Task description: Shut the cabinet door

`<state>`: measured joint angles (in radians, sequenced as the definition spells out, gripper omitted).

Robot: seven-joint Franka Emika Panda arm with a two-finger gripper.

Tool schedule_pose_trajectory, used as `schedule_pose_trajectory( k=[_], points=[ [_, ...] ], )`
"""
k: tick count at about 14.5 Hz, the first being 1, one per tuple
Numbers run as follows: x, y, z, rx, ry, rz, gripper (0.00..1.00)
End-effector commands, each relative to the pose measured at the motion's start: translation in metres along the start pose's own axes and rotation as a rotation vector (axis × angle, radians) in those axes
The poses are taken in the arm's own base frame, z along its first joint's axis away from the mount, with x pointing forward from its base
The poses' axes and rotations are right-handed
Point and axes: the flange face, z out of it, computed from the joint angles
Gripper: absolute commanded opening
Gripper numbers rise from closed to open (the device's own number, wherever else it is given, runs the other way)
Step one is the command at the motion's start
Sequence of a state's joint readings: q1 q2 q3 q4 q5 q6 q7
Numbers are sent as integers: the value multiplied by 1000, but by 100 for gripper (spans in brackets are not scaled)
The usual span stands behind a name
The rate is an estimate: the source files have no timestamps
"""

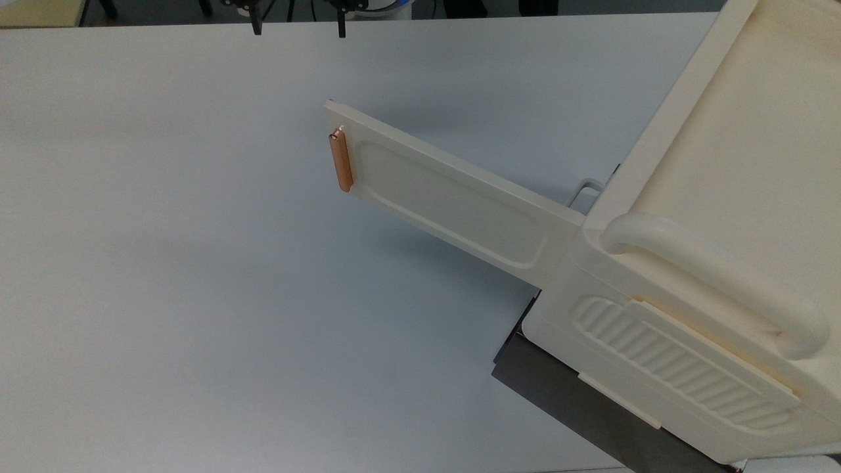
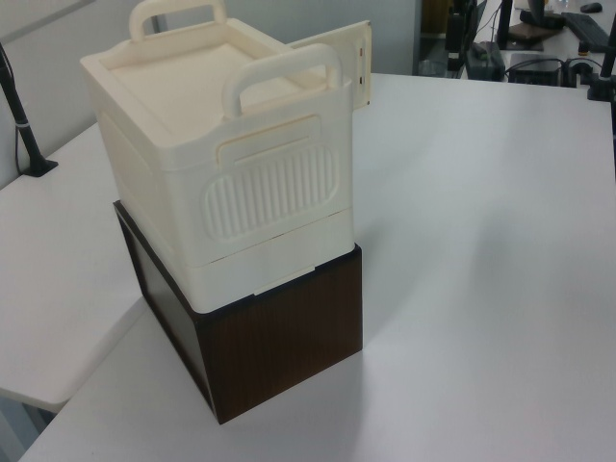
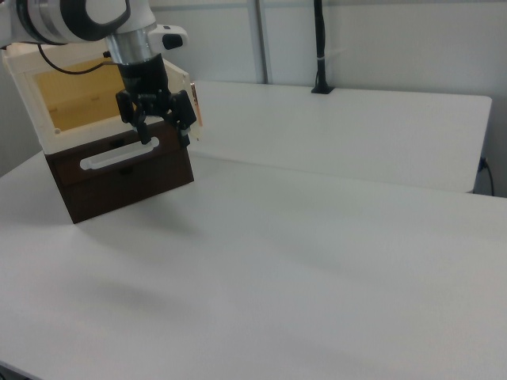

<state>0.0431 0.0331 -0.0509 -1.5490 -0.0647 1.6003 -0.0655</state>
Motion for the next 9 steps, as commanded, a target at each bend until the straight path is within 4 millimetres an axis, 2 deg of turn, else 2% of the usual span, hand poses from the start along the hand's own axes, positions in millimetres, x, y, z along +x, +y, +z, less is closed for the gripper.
schedule_pose_trajectory(
  k=[1, 5, 6, 8, 9],
  points=[
    [-8, 6, -1, -4, -27, 20, 100],
    [-8, 5, -2, -4, -25, 18, 100],
    [-8, 5, -2, -4, -25, 14, 91],
    [-8, 5, -2, -2, -21, -17, 51],
    [-8, 7, -2, -1, -19, -19, 34]
  ],
)
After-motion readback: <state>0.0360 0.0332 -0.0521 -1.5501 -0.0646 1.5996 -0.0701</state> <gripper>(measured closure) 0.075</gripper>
